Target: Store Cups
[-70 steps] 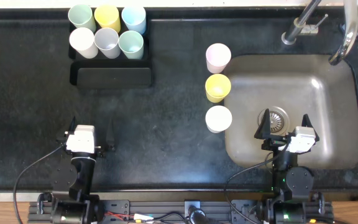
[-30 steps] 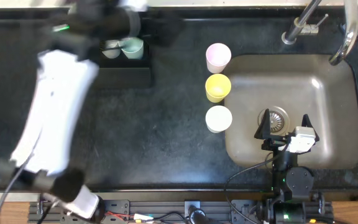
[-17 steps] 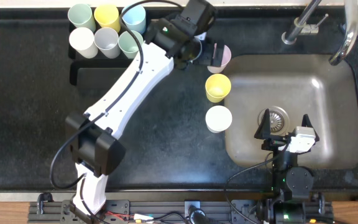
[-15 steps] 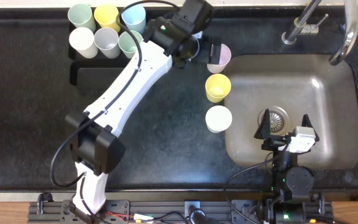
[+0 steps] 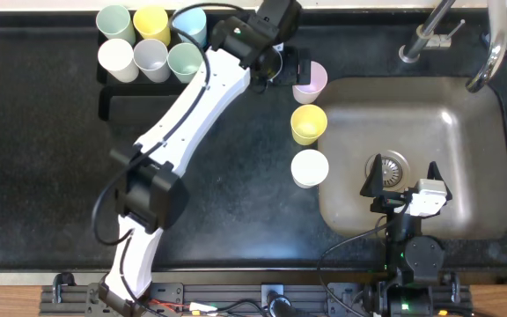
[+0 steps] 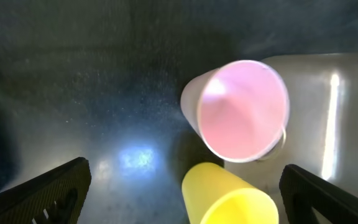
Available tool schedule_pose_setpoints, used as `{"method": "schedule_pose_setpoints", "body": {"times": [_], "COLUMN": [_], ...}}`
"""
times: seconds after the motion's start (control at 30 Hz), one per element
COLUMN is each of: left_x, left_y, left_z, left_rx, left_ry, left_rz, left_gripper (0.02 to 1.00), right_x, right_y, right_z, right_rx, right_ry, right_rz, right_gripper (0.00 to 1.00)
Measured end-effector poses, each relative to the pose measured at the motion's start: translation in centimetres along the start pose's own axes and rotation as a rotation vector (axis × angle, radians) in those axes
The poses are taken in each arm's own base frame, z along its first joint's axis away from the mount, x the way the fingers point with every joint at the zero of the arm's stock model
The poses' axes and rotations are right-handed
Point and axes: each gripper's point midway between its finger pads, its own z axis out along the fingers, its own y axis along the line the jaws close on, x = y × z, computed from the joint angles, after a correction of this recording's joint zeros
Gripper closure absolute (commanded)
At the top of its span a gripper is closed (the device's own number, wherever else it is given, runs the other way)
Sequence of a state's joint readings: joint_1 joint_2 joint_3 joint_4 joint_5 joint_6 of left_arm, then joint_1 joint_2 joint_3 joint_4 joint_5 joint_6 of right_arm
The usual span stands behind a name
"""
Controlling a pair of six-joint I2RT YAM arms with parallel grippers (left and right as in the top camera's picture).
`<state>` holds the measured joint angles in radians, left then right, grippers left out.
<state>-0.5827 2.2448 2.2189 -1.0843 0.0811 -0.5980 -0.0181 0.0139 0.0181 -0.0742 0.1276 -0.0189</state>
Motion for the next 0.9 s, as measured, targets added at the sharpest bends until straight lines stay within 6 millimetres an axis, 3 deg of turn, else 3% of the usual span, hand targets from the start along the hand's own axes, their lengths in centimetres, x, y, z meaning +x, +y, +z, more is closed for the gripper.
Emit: {"method": "schedule_pose_setpoints", "body": {"times": [0.37, 0.9], "left_x": [0.3, -0.2], "left_y": [0.4, 0.4], "left_z": [2.4, 3.5], "left_rx": [-0.014, -0.007], "left_ry": [0.022, 0.009], "left_rz": [-0.027, -0.039], "left_gripper": [0.018, 0.018], "right_x": [0.0, 0.0], "right_y": [0.0, 0.0], "right_z": [0.0, 0.0], "right_rx": [0.000, 0.000], "right_ry": [0.000, 0.000], "right_rz": [0.000, 0.000], "right_gripper": [0.003, 0.003]}}
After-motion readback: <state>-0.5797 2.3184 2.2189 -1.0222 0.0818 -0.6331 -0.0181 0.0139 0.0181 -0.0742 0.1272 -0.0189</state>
